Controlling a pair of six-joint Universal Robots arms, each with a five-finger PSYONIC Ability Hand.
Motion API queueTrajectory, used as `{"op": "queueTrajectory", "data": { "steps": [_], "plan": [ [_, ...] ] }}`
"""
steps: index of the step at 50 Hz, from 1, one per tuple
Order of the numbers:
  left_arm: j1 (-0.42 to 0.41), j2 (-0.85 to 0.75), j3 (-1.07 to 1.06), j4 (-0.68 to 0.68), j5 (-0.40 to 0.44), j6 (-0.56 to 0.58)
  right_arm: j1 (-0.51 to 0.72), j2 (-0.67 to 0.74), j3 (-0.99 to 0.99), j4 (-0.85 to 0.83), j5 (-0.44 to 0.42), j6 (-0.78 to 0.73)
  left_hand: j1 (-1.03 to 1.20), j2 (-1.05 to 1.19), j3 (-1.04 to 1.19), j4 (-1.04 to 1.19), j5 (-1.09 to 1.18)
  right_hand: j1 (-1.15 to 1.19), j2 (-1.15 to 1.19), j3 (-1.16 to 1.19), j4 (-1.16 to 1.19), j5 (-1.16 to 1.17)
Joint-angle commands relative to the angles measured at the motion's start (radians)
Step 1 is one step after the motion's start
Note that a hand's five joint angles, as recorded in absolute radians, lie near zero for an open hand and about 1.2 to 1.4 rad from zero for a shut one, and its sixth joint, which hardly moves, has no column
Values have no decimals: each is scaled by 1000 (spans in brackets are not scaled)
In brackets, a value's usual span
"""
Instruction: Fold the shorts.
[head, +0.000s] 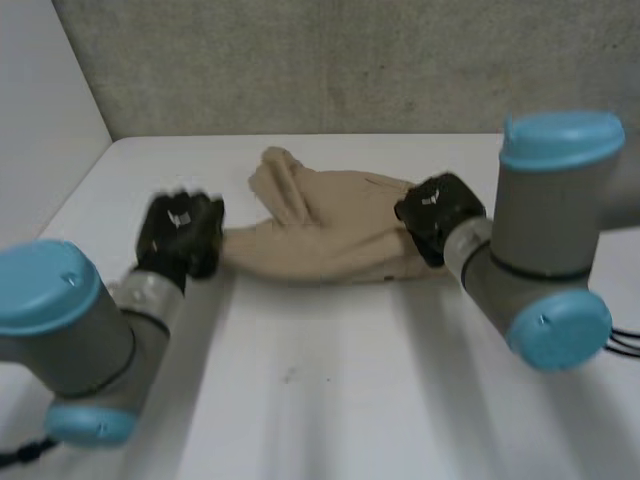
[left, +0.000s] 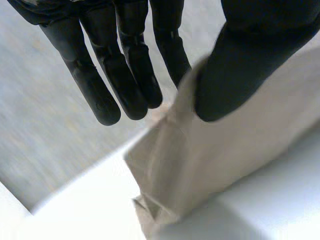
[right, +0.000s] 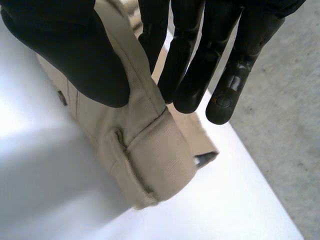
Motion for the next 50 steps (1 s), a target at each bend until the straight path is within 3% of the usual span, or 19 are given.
{"op": "queueTrajectory", "data": {
  "steps": [1, 3, 8, 18, 38, 50],
  "plan": [
    [-29, 89, -42, -298, 6, 11, -1, -116, 246, -117, -6, 2, -303, -300, -300, -299, -303, 422, 217, 192, 204, 228],
    [-26, 124, -42, -391, 9, 8, 1, -119, 294, -123, -8, 3, -452, -448, -449, -448, -451, 422, 217, 192, 204, 228],
    [-17, 170, -47, -438, 9, 8, -1, -137, 371, -171, -8, 22, -482, -479, -479, -478, -482, 422, 217, 192, 204, 228],
    [56, 204, -83, -421, 9, 4, -22, -180, 480, -252, -38, 78, -474, -470, -471, -469, -473, 422, 217, 192, 204, 228],
    [43, 97, -129, -415, 24, 4, -21, -180, 486, -257, -45, 143, -453, -450, -450, -449, -453, 422, 217, 192, 204, 228],
    [46, 23, -120, -317, 38, 4, -21, -180, 489, -261, -43, 143, -318, -315, -315, -314, -318, 422, 217, 192, 204, 228]
  ]
}}
